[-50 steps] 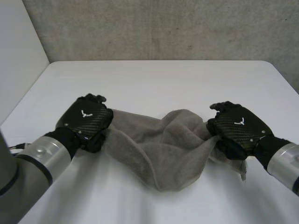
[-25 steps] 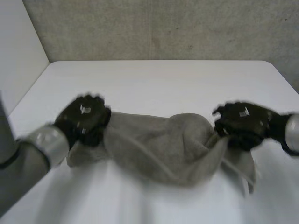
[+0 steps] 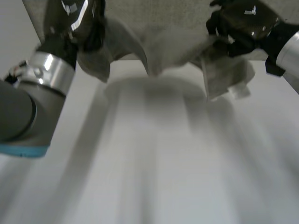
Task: Fold the towel.
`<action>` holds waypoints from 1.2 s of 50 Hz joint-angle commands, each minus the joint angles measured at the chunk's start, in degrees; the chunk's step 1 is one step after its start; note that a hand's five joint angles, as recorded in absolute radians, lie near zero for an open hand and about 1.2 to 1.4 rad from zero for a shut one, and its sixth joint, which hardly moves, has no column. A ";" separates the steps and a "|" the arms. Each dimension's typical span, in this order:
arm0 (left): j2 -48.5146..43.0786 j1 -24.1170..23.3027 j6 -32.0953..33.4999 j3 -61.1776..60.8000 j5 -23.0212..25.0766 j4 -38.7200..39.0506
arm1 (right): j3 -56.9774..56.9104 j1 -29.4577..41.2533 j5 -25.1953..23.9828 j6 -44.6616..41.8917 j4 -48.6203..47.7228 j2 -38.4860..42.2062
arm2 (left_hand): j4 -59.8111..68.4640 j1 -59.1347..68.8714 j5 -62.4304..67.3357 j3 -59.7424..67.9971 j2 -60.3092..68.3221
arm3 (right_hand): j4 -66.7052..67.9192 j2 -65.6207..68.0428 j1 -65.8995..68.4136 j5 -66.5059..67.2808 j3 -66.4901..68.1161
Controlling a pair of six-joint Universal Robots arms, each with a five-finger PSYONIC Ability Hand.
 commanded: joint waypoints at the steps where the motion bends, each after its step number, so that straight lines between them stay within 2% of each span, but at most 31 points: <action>1: -0.56 2.98 0.35 -11.86 3.18 -2.49 | 7.31 -0.48 -3.98 -6.89 4.04 2.00 | -2.68 7.48 4.24 -2.20 2.83 | 1.76 4.03 6.54 3.87 0.80; 4: -0.82 3.42 0.27 -13.82 3.89 -3.20 | 9.00 -0.57 -4.79 -10.79 5.98 3.94 | -2.68 7.48 4.24 -2.20 2.83 | 1.76 4.03 6.54 3.87 0.80; 6: -2.22 3.60 0.35 -16.44 4.68 -5.04 | 10.31 -0.39 -4.70 -20.23 11.75 9.10 | -2.68 7.48 4.24 -2.20 2.83 | 1.76 4.03 6.54 3.87 0.80; 7: -2.23 3.60 0.36 -16.45 4.68 -5.05 | 10.31 -0.39 -4.70 -20.28 11.78 9.13 | -2.68 7.48 4.24 -2.20 2.83 | 1.76 4.03 6.54 3.87 0.80; 9: -4.59 2.99 0.36 -17.76 4.77 -7.41 | 10.05 -0.13 -3.91 -31.47 20.00 14.47 | -2.68 7.48 4.24 -2.20 2.83 | 1.76 4.03 6.54 3.87 0.80; 10: -4.60 2.98 0.36 -17.77 4.77 -7.42 | 10.05 -0.13 -3.91 -31.53 20.04 14.49 | -2.68 7.48 4.24 -2.20 2.83 | 1.76 4.03 6.54 3.87 0.80; 12: -6.35 2.20 0.53 -18.30 4.59 -10.13 | 8.13 0.05 0.02 -41.59 27.31 17.90 | -2.68 7.48 4.24 -2.20 2.83 | 1.76 4.03 6.54 3.87 0.80; 13: -6.36 2.19 0.53 -18.30 4.59 -10.14 | 8.12 0.05 0.05 -41.64 27.34 17.92 | -2.68 7.48 4.24 -2.20 2.83 | 1.76 4.03 6.54 3.87 0.80; 14: -6.54 1.50 0.53 -18.30 4.59 -11.45 | 6.64 0.31 3.18 -43.20 29.17 18.53 | -2.68 7.48 4.24 -2.20 2.83 | 1.76 4.03 6.54 3.87 0.80; 15: -6.62 0.53 0.53 -18.12 4.33 -12.77 | 5.32 0.57 6.08 -42.78 29.01 18.71 | -2.68 7.48 4.24 -2.20 2.83 | 1.76 4.03 6.54 3.87 0.80; 16: -6.63 0.52 0.53 -18.12 4.33 -12.78 | 5.30 0.58 6.11 -42.78 29.01 18.71 | -2.68 7.48 4.24 -2.20 2.83 | 1.76 4.03 6.54 3.87 0.80; 18: -6.45 -1.23 0.44 -17.77 3.98 -14.44 | 3.55 0.93 9.18 -41.12 26.65 18.54 | -2.68 7.48 4.24 -2.20 2.83 | 1.76 4.03 6.54 3.87 0.80; 21: -6.27 -1.94 0.53 -17.59 3.97 -14.80 | 2.84 0.84 9.80 -40.06 25.49 18.18 | -2.68 7.48 4.24 -2.20 2.83 | 1.76 4.03 6.54 3.87 0.80; 22: -6.10 -2.37 0.53 -17.51 3.89 -15.33 | 2.32 0.58 9.89 -38.84 24.54 17.75 | -2.68 7.48 4.24 -2.20 2.83 | 1.76 -4.24 -1.72 -4.39 0.80; 23: -6.10 -2.81 0.53 -17.42 3.89 -15.85 | 1.88 0.49 10.07 -37.43 23.83 17.05 | -2.68 7.48 4.24 -2.20 2.83 | 1.76 -18.14 -15.63 -18.30 0.80; 24: -6.10 -2.82 0.53 -17.42 3.89 -15.86 | 1.88 0.49 10.07 -37.42 23.82 17.04 | -2.68 7.48 4.24 -2.20 2.83 | 1.76 -18.28 -15.77 -18.44 0.80; 26: -6.01 -3.78 0.53 -17.24 3.89 -17.17 | 1.79 0.49 11.11 -35.49 22.51 15.99 | -2.68 7.48 4.24 -2.20 2.83 | 1.76 -48.90 -46.39 -49.06 0.80; 27: -6.01 -3.78 0.53 -17.24 3.89 -17.18 | 1.79 0.49 11.12 -35.49 22.51 15.99 | -2.68 7.48 4.24 -2.20 2.83 | 1.76 -49.06 -46.55 -49.22 0.80; 28: -6.01 -4.22 0.53 -17.07 3.80 -17.87 | 1.79 0.75 12.60 -34.88 21.46 15.64 | -2.68 7.48 4.24 -2.20 2.83 | 1.76 -62.55 -60.04 -62.71 0.80; 29: -6.10 -4.57 0.53 -16.98 3.80 -18.58 | 1.96 1.01 14.79 -34.35 20.06 15.46 | -2.68 -0.49 -3.73 -2.20 -5.14 | 1.76 -68.52 -66.00 -66.13 0.80; 30: -6.10 -4.58 0.53 -16.98 3.80 -18.58 | 1.96 1.02 14.81 -34.34 20.04 15.46 | -2.68 -0.57 -3.81 -2.20 -5.22 | 1.76 -68.58 -66.06 -66.13 0.80; 32: -6.10 -5.10 0.53 -16.89 3.80 -19.81 | 2.93 1.19 18.75 -32.25 17.25 15.37 | -2.68 -12.64 -15.88 -2.20 -17.29 | 1.76 -75.94 -73.43 -66.13 0.80; 33: -6.10 -5.10 0.53 -16.89 3.80 -19.81 | 2.93 1.19 18.77 -32.23 17.23 15.37 | -2.68 -12.68 -15.92 -2.20 -17.33 | 1.76 -75.97 -73.45 -66.13 0.80; 35: -6.10 -5.54 0.53 -16.98 3.36 -20.78 | 5.12 1.19 20.52 -28.21 15.83 14.15 | -2.68 -26.92 -30.15 -2.20 -31.56 | 1.76 -75.97 -73.46 -66.13 0.80; 41: -6.19 -6.51 0.62 -17.07 1.07 -21.04 | 12.07 1.02 20.53 -19.75 13.37 8.25 | -2.68 -35.39 -38.63 -2.20 -40.04 | 1.76 -75.97 -73.46 -66.13 0.80; 44: -6.19 -6.51 0.71 -17.07 -0.42 -21.13 | 18.66 0.67 20.53 -14.92 8.71 3.42 | -2.68 -38.25 -41.49 -2.20 -42.90 | 1.76 -75.97 -73.46 -66.13 0.80; 46: -6.19 -6.42 0.71 -17.16 -1.47 -21.13 | 26.27 0.31 20.70 -11.33 2.85 -2.53 | -2.68 -41.60 -44.84 -2.20 -46.24 | 1.76 -75.97 -73.46 -66.13 0.80; 47: -6.19 -6.42 0.71 -17.16 -1.47 -21.13 | 26.31 0.31 20.70 -11.32 2.82 -2.56 | -2.68 -41.62 -44.85 -2.20 -46.26 | 1.76 -75.97 -73.46 -66.13 0.80; 50: -6.19 -6.16 0.71 -17.33 -2.26 -21.13 | 37.70 0.23 21.14 -8.68 -4.46 -10.45 | -2.68 -49.99 -53.23 -2.20 -54.64 | 1.76 -75.97 -73.46 -66.13 0.80; 57: -6.19 -5.98 0.62 -17.33 -2.44 -21.04 | 48.46 -0.30 21.76 -7.18 -10.01 -16.80 | -2.68 -58.44 -61.68 -2.20 -63.08 | 1.76 -75.97 -73.46 -66.13 0.80; 60: -6.19 -5.81 0.62 -16.89 -2.44 -21.04 | 53.89 -1.79 23.51 -7.10 -12.47 -19.51 | -2.68 -61.29 -64.53 -2.20 -65.94 | 1.76 -75.97 -73.46 -66.13 0.80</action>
